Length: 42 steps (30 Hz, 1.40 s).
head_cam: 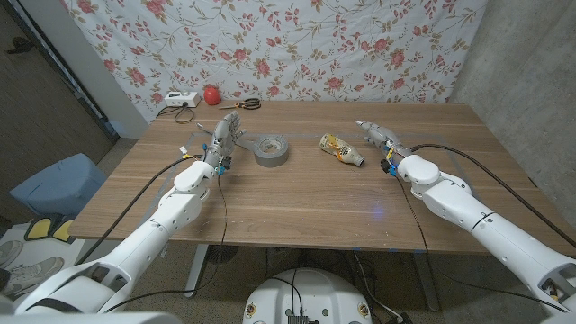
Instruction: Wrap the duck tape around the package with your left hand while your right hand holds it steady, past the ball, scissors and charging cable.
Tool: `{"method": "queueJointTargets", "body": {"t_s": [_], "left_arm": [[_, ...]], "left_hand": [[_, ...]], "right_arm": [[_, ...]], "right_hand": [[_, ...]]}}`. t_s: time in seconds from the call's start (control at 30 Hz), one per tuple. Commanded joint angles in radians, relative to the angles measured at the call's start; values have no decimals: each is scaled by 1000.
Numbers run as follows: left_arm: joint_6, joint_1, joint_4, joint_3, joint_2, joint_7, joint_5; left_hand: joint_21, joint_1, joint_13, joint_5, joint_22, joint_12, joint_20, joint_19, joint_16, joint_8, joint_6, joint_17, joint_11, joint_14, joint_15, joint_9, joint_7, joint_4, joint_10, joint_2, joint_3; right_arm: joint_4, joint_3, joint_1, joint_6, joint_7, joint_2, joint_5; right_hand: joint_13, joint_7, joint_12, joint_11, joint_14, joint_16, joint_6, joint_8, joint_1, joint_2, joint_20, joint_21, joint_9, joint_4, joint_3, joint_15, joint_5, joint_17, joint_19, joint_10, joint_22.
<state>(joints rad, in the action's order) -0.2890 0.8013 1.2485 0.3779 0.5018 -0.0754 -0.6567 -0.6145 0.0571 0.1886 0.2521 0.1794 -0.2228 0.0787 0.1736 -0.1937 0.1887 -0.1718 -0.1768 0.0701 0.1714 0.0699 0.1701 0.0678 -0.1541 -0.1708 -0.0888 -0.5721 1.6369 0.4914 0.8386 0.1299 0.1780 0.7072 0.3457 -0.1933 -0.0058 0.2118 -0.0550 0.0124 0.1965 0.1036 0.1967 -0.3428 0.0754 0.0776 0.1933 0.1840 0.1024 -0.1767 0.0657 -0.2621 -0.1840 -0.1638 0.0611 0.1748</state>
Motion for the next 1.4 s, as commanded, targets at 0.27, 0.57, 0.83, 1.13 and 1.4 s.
{"method": "queueJointTargets", "body": {"t_s": [0.27,0.57,0.83,1.13,1.4], "left_arm": [[-7,-13,-21,5,-4,-31,-5],[-7,-9,-17,3,-1,-37,-11],[-11,-8,-22,1,-3,-42,-15],[-17,-11,-34,0,-7,-51,-19],[-17,-14,-40,-2,-7,-53,-21]], "left_hand": [[-1,12,3,8,4,-6,7,58,-2,5,-67,0,7,96,6,5,-2,5,-73,-58,-2],[1,13,3,9,4,-4,6,56,0,4,-64,0,8,95,7,5,-1,5,-73,-58,-3],[3,13,3,9,4,-3,6,56,1,3,-63,-1,9,95,7,5,0,5,-72,-58,-3],[5,13,3,10,4,-1,6,56,1,1,-62,-1,13,94,7,5,1,4,-73,-59,-3],[7,13,3,10,4,0,6,56,2,0,-61,-1,16,95,9,5,3,3,-73,-59,-2]], "right_arm": [[247,143,-81,415,15,101,-264],[312,239,-153,598,-51,114,-378],[350,347,-238,744,-126,110,-490],[339,479,-350,874,-239,90,-585],[294,566,-431,931,-321,60,-618]], "right_hand": [[-6,-10,2,7,-25,14,8,4,-21,-8,12,5,5,19,-3,-7,9,-3,-11,21,2],[-7,-11,5,14,-49,21,14,6,-33,-24,18,11,6,31,0,-9,13,-4,-29,35,3],[-8,-12,6,20,-60,23,17,8,-44,-37,17,16,7,40,2,-18,13,-5,-43,42,3],[-9,-11,7,22,-84,29,15,7,-61,-48,19,18,8,50,2,-36,11,-6,-53,50,3],[-10,-13,8,28,-91,29,12,5,-69,-54,19,19,9,53,2,-46,10,-7,-59,56,3]]}}
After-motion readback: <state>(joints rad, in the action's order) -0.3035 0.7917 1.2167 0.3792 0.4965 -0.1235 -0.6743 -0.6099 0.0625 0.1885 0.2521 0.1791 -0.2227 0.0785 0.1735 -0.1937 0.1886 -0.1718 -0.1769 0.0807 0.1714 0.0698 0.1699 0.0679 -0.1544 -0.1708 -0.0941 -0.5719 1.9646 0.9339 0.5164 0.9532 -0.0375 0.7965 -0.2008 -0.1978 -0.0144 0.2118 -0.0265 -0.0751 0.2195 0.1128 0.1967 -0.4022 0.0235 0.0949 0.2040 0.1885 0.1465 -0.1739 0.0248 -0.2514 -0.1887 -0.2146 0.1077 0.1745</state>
